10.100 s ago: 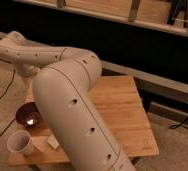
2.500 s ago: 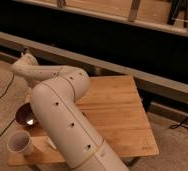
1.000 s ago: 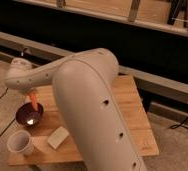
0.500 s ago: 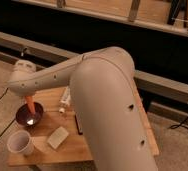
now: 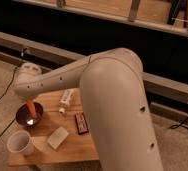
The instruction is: Place the pepper in the ceramic cup
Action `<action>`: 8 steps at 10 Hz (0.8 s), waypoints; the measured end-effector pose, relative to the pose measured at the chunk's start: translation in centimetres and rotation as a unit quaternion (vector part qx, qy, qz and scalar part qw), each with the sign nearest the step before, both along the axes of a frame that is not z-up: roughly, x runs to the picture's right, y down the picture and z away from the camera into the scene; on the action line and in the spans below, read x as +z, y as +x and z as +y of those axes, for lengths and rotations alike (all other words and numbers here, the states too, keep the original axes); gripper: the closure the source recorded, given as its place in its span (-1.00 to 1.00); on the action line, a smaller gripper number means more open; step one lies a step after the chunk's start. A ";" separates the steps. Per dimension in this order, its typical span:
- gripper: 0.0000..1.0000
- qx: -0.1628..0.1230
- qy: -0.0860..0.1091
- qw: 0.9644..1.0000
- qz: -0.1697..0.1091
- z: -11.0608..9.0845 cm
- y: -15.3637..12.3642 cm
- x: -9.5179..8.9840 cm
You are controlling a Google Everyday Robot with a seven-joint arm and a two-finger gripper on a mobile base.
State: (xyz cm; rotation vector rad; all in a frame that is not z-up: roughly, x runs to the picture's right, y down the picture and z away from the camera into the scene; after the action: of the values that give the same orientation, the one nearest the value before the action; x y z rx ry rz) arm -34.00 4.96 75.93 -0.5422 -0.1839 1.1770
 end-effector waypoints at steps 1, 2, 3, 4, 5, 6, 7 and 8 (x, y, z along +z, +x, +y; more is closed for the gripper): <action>1.00 0.000 0.002 1.000 -0.009 0.0 0.0 -0.5; 1.00 0.002 0.003 1.000 -0.017 -0.1 0.0 -0.8; 1.00 0.005 0.002 1.000 -0.029 -0.1 -0.1 -1.3; 1.00 0.008 -0.001 0.999 -0.043 0.0 -0.1 -1.7; 1.00 0.011 -0.004 0.998 -0.056 0.2 -0.1 -2.2; 1.00 0.013 -0.007 0.997 -0.072 0.4 -0.1 -2.8; 1.00 0.014 -0.010 0.996 -0.083 0.6 -0.1 -3.2; 1.00 0.015 -0.013 0.995 -0.101 0.8 0.1 -3.9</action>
State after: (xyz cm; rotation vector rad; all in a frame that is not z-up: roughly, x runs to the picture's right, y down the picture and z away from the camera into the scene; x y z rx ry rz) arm -33.91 5.79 72.07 -0.6839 -0.3517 1.1532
